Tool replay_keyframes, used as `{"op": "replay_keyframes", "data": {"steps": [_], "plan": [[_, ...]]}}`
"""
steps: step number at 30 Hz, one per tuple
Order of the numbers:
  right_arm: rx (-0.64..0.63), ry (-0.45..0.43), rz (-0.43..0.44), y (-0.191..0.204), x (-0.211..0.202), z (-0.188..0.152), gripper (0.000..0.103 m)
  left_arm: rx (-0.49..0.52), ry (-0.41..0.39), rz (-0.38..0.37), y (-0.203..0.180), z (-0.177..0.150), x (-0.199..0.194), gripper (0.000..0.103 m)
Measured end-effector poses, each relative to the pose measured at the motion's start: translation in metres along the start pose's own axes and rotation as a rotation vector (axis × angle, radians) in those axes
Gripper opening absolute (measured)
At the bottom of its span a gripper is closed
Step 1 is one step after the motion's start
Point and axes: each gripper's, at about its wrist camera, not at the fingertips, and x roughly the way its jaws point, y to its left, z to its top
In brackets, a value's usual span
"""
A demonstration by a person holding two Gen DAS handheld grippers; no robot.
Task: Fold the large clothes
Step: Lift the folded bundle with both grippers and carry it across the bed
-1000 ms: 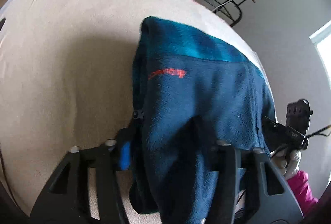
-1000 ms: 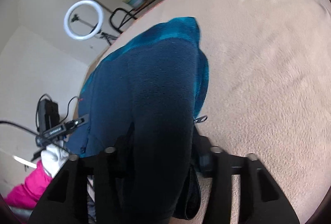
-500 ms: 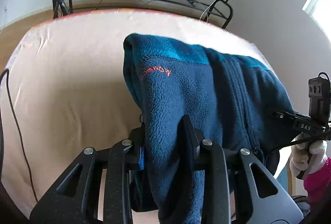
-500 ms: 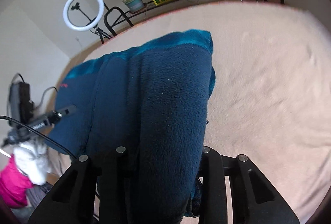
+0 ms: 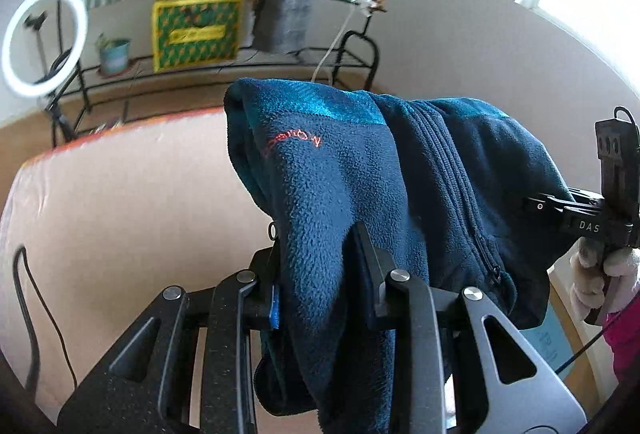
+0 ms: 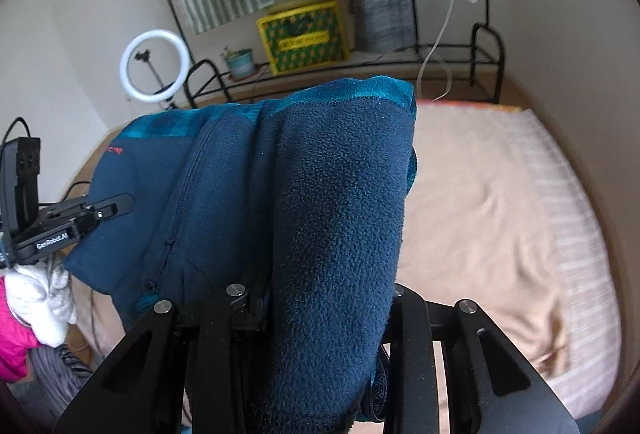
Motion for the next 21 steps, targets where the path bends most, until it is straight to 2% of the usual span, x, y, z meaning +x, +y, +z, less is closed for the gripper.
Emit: {"op": "replay_keyframes", "data": {"steps": [6, 12, 21], "plan": [[-0.009, -0.041, -0.061, -0.038, -0.018, 0.017, 0.029, 0.064, -0.035, -0.026, -0.048, 0.026, 0.030, 0.028], [-0.017, -0.063, -0.115, -0.074, -0.025, 0.030, 0.029, 0.094, -0.045, -0.059, -0.080, 0.048, 0.067, 0.028], [0.010, -0.074, -0.163, -0.134, -0.004, 0.066, 0.028, 0.073, -0.028, -0.101, -0.102, 0.094, 0.143, 0.028]]}}
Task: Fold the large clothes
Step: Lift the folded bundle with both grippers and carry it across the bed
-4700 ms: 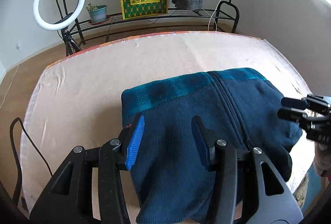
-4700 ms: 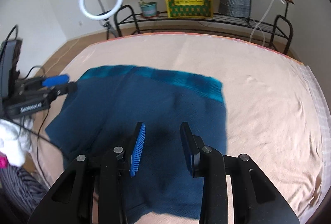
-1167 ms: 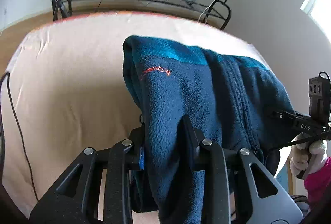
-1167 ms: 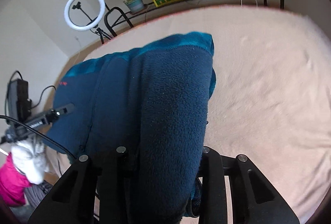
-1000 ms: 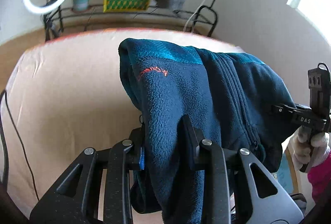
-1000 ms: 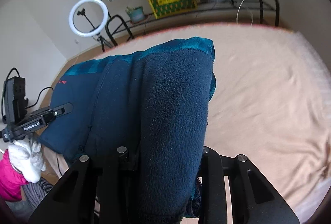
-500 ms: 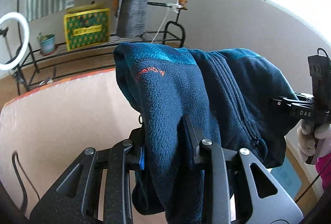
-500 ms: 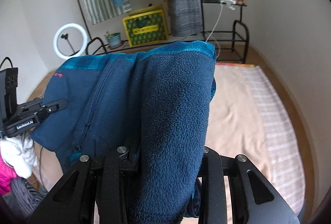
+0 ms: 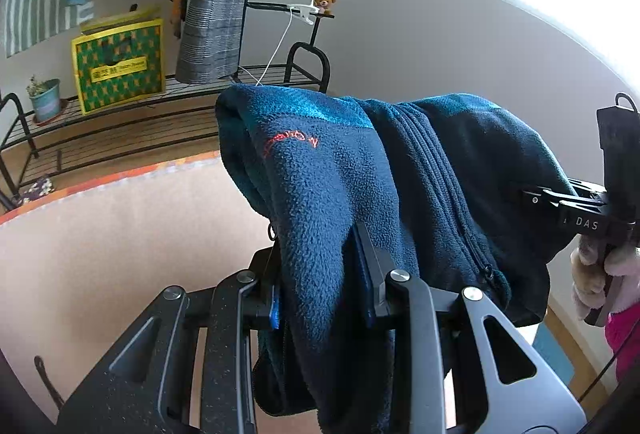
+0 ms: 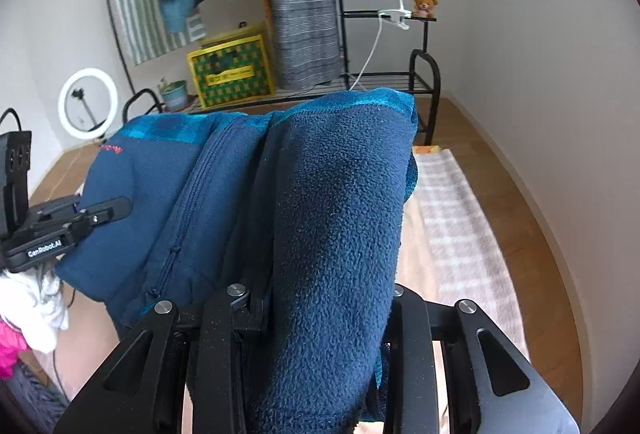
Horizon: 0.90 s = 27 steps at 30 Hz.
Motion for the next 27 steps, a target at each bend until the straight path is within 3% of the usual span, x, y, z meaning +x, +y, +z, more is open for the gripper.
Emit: {"op": "replay_keyframes", "data": {"steps": [16, 21, 27], "plan": [[-0.011, -0.004, -0.072, -0.073, 0.088, 0.050, 0.028, -0.070, 0.015, -0.001, 0.007, 0.054, 0.130, 0.028], [0.005, -0.014, -0.091, -0.095, 0.109, 0.058, 0.028, -0.121, 0.022, -0.023, 0.007, 0.056, 0.163, 0.028], [0.001, 0.002, -0.105, -0.104, 0.140, 0.058, 0.028, -0.154, 0.057, 0.014, 0.013, 0.046, 0.201, 0.028]]}}
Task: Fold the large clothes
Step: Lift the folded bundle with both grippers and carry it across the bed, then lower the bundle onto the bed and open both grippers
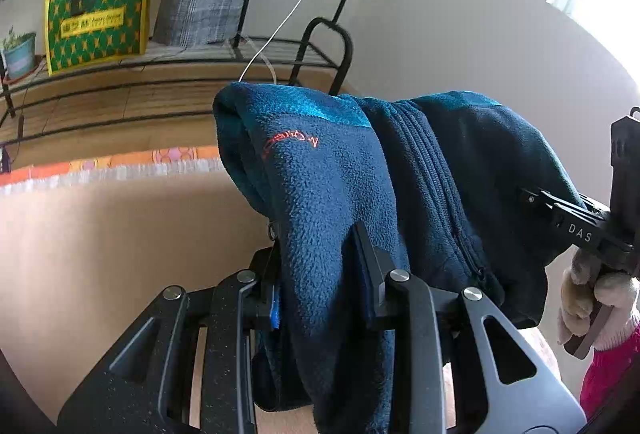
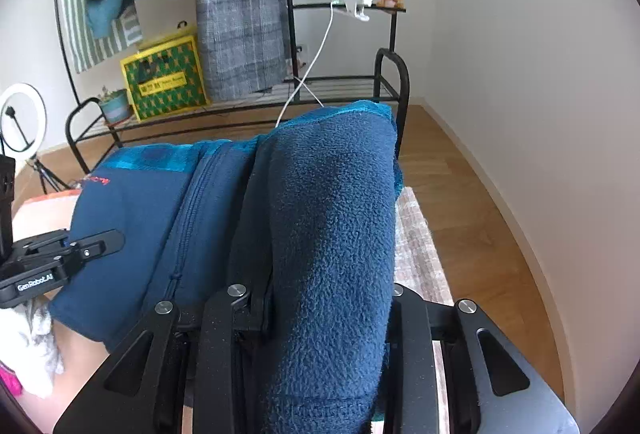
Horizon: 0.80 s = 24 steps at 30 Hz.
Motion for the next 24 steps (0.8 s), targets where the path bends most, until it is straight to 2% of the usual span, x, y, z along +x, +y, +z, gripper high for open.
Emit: {"op": "replay_keyframes", "data": {"steps": [3, 4, 5, 6, 8, 12, 17, 24], "plan": [[-0.023, 0.042, -0.020, 0.002, 0.024, -0.007, 0.031, -0.001, 0.043, 0.047, 0.007, -0.009, 0.022, 0.028], [-0.033, 0.079, -0.054, 0.000, 0.038, -0.012, 0.033, -0.001, 0.057, 0.076, 0.010, -0.012, 0.028, 0.031], [-0.040, 0.119, -0.101, -0.004, 0.051, -0.015, 0.036, -0.002, 0.071, 0.103, 0.014, -0.015, 0.034, 0.037], [-0.037, 0.153, -0.147, -0.008, 0.061, -0.018, 0.045, -0.012, 0.078, 0.116, 0.019, -0.017, 0.038, 0.042], [-0.003, 0.191, -0.203, -0.019, 0.072, -0.025, 0.055, -0.031, 0.073, 0.115, 0.026, -0.018, 0.039, 0.059], [0.066, 0.155, -0.206, -0.032, 0.063, -0.028, 0.056, 0.029, 0.062, 0.143, 0.019, -0.017, 0.031, 0.059], [0.054, 0.104, -0.261, -0.023, 0.037, -0.021, 0.059, 0.083, 0.034, 0.159, 0.002, -0.018, 0.004, 0.059], [0.069, 0.018, -0.229, -0.006, -0.023, -0.007, 0.059, 0.138, -0.053, 0.158, -0.028, -0.015, -0.074, 0.059]]}}
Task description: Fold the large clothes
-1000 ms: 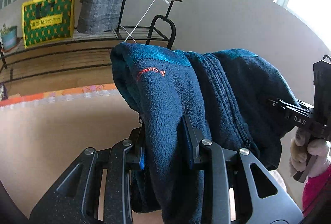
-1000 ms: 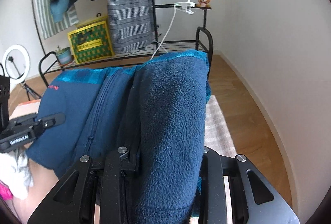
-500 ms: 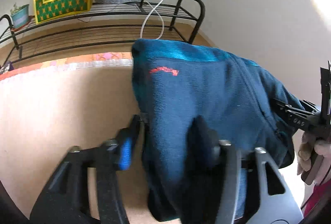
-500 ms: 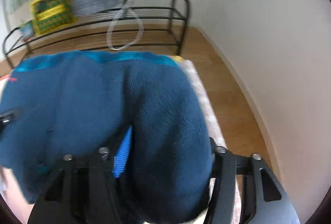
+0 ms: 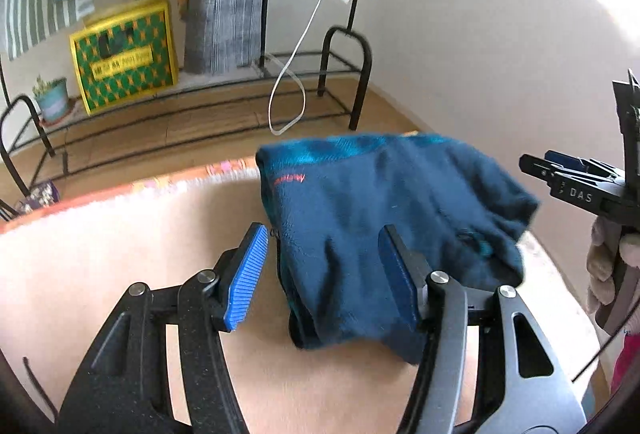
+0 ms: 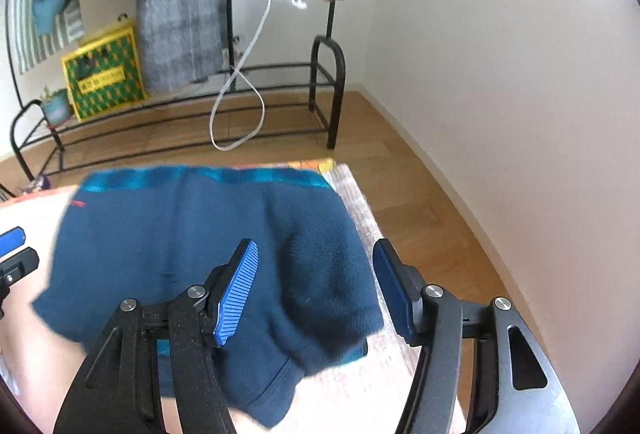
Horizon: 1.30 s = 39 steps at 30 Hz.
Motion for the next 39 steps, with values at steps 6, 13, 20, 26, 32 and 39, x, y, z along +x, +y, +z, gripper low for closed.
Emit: {"op": "replay_keyframes", "data": {"steps": [6, 13, 20, 26, 32, 39], "plan": [[0.016, -0.083, 0.006, 0.010, -0.074, 0.007, 0.059, 0.029, -0.074, -0.021, -0.012, 0.005, -0.084, 0.059], [-0.012, -0.150, 0.004, 0.037, -0.160, 0.009, 0.059, 0.081, -0.145, -0.032, -0.026, -0.005, -0.181, 0.059], [-0.016, -0.211, 0.015, 0.060, -0.242, -0.007, 0.059, 0.094, -0.207, -0.060, -0.026, -0.026, -0.274, 0.059], [-0.027, -0.235, -0.020, 0.086, -0.304, -0.042, 0.060, 0.115, -0.253, -0.082, -0.019, -0.061, -0.350, 0.059], [0.021, -0.268, -0.008, 0.106, -0.350, -0.092, 0.070, 0.136, -0.262, -0.055, -0.006, -0.105, -0.395, 0.069], [0.079, -0.279, 0.002, 0.122, -0.359, -0.135, 0.074, 0.172, -0.282, -0.020, 0.005, -0.144, -0.415, 0.081]]}}
